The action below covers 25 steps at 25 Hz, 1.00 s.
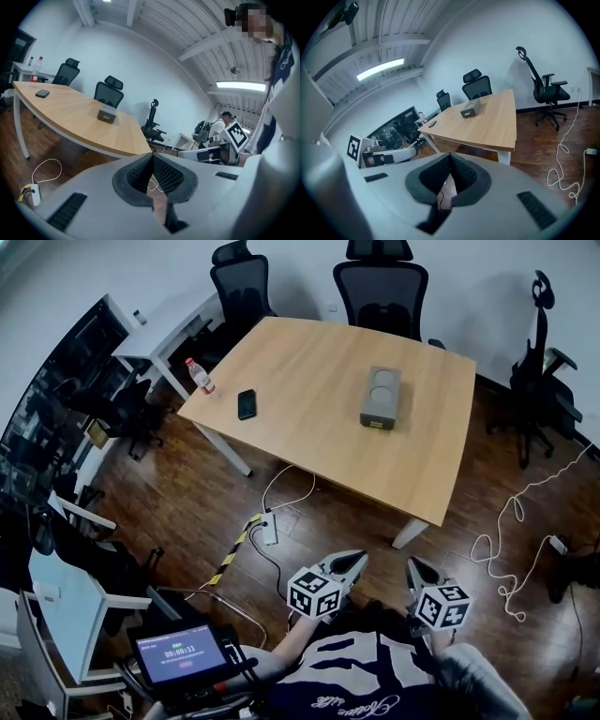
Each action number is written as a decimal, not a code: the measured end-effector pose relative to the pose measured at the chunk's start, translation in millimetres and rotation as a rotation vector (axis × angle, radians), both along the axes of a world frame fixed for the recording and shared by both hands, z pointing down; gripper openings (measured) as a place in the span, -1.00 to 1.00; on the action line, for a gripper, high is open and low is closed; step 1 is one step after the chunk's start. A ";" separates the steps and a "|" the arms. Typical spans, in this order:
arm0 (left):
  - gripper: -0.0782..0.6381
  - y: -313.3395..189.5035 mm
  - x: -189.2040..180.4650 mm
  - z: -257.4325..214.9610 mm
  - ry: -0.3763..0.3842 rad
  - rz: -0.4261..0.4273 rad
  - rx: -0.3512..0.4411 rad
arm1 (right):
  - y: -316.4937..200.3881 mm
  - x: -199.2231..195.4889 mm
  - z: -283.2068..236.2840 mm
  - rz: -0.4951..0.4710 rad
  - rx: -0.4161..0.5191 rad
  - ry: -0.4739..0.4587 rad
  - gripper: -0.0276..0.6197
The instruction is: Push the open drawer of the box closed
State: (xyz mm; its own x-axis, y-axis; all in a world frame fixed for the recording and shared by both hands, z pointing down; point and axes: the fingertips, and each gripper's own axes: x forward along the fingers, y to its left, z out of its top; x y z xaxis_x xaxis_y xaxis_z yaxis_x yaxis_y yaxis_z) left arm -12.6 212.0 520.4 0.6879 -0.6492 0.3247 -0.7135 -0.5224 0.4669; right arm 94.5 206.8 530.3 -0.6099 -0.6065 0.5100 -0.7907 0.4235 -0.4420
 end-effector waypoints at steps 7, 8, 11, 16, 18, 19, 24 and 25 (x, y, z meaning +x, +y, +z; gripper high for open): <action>-0.78 23.7 46.2 14.1 -0.012 -0.047 0.005 | 16.4 48.5 11.7 -0.053 0.018 0.018 -0.92; -0.78 25.9 46.6 14.1 -0.015 -0.056 0.004 | 17.1 49.5 11.3 -0.061 0.020 0.019 -0.92; -0.78 33.1 44.7 13.4 -0.027 -0.083 0.002 | 19.4 50.1 9.7 -0.083 0.029 0.018 -0.92; -0.78 39.3 41.3 10.3 -0.036 -0.112 0.006 | 22.7 51.8 7.9 -0.093 0.037 0.004 -0.92; -0.78 41.3 41.6 8.7 -0.037 -0.115 0.010 | 24.4 52.6 7.3 -0.093 0.040 -0.003 -0.92; -0.78 42.1 41.6 7.8 -0.039 -0.115 0.011 | 25.2 52.7 6.6 -0.093 0.042 -0.006 -0.92; -0.78 43.9 41.0 5.4 -0.053 -0.118 0.015 | 27.1 54.0 6.2 -0.093 0.046 -0.018 -0.92; -0.78 43.9 39.9 5.0 -0.054 -0.120 0.016 | 27.2 53.6 6.3 -0.093 0.047 -0.021 -0.92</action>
